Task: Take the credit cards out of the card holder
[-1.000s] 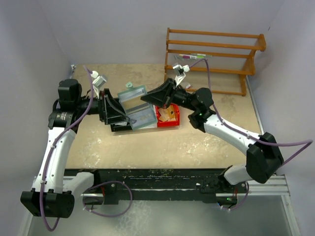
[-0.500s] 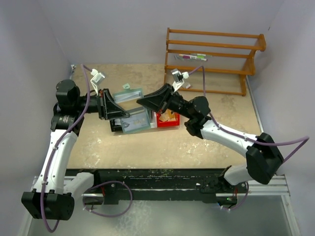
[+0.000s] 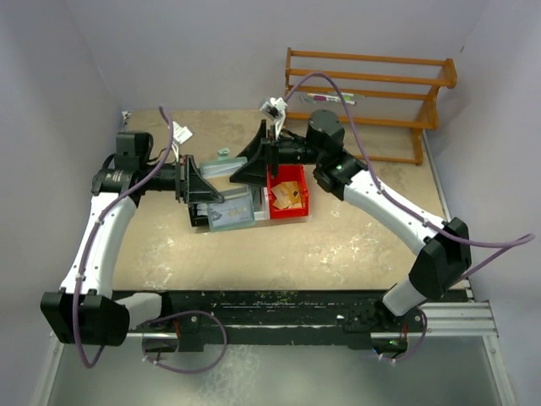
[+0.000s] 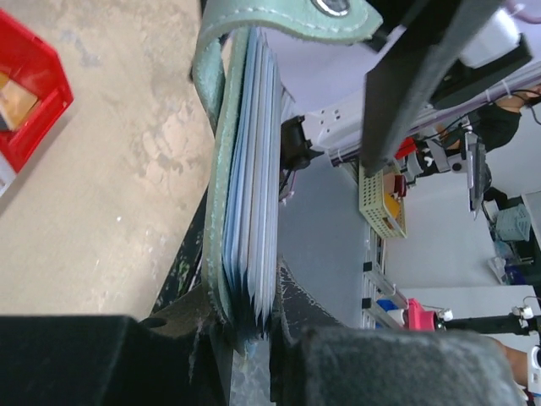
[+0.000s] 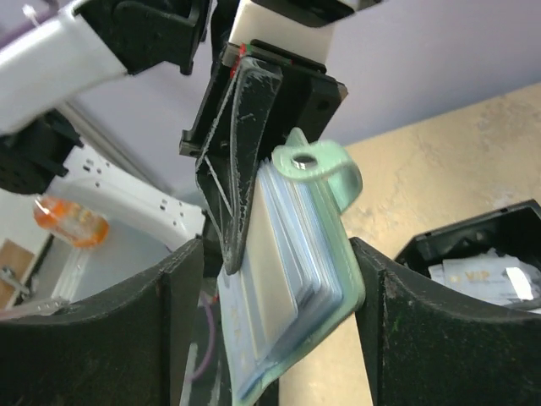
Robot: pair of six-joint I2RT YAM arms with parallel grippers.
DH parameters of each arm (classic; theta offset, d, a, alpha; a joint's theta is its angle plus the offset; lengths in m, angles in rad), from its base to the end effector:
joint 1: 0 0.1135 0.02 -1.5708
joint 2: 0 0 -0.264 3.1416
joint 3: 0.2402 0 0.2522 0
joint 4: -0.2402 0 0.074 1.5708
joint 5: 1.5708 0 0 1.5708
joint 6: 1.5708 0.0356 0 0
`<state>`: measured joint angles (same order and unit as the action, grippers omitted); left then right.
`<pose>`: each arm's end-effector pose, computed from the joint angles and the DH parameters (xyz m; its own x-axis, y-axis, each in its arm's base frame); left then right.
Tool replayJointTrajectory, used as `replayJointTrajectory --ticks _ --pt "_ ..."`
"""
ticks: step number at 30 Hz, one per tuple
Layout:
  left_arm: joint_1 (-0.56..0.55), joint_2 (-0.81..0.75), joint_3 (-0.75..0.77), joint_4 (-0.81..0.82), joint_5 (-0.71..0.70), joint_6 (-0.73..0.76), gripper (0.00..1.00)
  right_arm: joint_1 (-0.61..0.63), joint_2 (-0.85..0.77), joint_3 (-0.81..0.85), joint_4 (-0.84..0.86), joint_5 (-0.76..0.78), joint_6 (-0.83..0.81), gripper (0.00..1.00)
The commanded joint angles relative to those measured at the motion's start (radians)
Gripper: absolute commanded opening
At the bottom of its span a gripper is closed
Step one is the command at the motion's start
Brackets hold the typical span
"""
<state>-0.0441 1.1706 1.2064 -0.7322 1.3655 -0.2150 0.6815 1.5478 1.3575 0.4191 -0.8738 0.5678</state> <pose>0.2204 -0.0446 0.3732 -0.7881 -0.0088 -0.6155 0.6051 0.1726 -0.7772 0.2625 0.2481 0.4120 -0.3809 0.1356 -0.9146 -0.9246 -0.0532 0.3771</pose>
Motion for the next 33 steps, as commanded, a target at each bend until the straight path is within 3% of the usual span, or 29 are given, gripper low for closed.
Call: replayJointTrajectory --ticks 1,7,16,21,23,25,28,31,33 --pt "0.003 0.052 0.088 -0.321 -0.03 0.334 0.0 0.001 0.065 0.178 -0.478 -0.099 -0.347 0.67" --pt "0.0 0.054 0.132 -0.407 -0.019 0.467 0.01 0.005 0.151 0.3 -0.669 -0.206 -0.476 0.6" --pt "-0.053 0.089 0.167 -0.542 -0.079 0.674 0.01 0.049 0.186 0.352 -0.681 -0.297 -0.482 0.48" --pt "-0.057 0.106 0.2 -0.571 -0.105 0.716 0.02 0.074 0.198 0.343 -0.673 -0.335 -0.469 0.26" --pt "-0.057 0.103 0.219 -0.57 -0.11 0.72 0.14 0.071 0.197 0.33 -0.647 -0.376 -0.429 0.01" --pt "-0.056 0.091 0.234 -0.554 -0.1 0.707 0.35 0.043 0.184 0.308 -0.6 -0.356 -0.374 0.0" --pt "-0.042 0.053 0.232 -0.489 -0.041 0.623 0.62 -0.003 0.107 0.157 -0.219 -0.246 -0.08 0.0" --pt "-0.024 -0.014 0.182 -0.345 0.054 0.492 0.72 -0.037 0.0 -0.079 0.312 -0.049 0.276 0.0" --pt "-0.021 -0.071 0.127 -0.214 0.084 0.357 0.76 -0.039 -0.046 -0.192 0.524 0.089 0.388 0.0"
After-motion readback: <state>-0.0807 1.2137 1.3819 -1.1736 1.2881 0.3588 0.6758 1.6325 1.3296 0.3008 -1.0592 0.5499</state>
